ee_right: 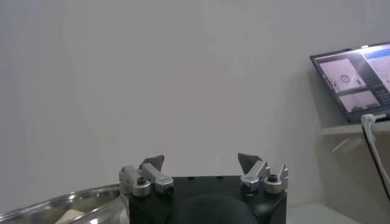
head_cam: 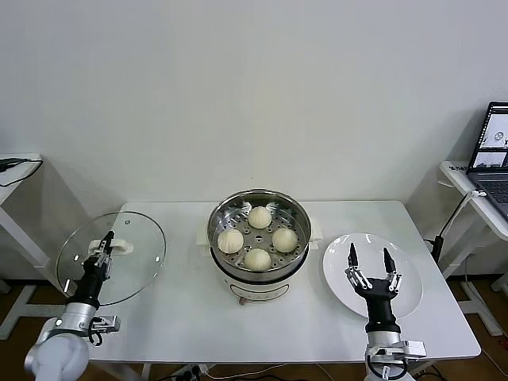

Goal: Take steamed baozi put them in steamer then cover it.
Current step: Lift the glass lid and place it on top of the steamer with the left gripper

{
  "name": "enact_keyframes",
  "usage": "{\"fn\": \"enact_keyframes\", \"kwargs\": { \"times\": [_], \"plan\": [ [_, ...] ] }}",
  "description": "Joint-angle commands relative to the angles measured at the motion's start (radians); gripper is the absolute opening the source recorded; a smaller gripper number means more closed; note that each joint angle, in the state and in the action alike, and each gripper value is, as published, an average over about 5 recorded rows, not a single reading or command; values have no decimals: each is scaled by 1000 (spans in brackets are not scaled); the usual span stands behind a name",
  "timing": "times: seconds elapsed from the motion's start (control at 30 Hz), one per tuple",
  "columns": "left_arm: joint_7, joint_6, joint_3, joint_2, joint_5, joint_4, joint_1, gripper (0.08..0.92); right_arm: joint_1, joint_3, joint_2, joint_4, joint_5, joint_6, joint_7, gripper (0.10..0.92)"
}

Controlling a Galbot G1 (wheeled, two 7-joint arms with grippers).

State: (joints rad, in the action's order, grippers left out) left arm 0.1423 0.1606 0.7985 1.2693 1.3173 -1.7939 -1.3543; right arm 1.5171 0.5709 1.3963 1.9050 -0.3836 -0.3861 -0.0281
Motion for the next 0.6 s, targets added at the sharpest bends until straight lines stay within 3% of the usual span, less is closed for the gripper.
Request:
{"fn": "enact_keyframes", "kwargs": {
  "times": [0.03, 0.37, 0.6],
  "plan": [
    [-302, -331, -201, -121, -139, -463, -119, 187, 2, 2, 1, 10, -4, -4, 0, 823],
    [-388, -589, -596, -129, -25, -435, 131, 187, 9, 19, 5, 16, -7, -4, 0, 823],
    [-413, -656, -794, -41, 67, -330, 288, 187, 17, 29, 22, 18, 7, -5, -1, 823]
  ]
}}
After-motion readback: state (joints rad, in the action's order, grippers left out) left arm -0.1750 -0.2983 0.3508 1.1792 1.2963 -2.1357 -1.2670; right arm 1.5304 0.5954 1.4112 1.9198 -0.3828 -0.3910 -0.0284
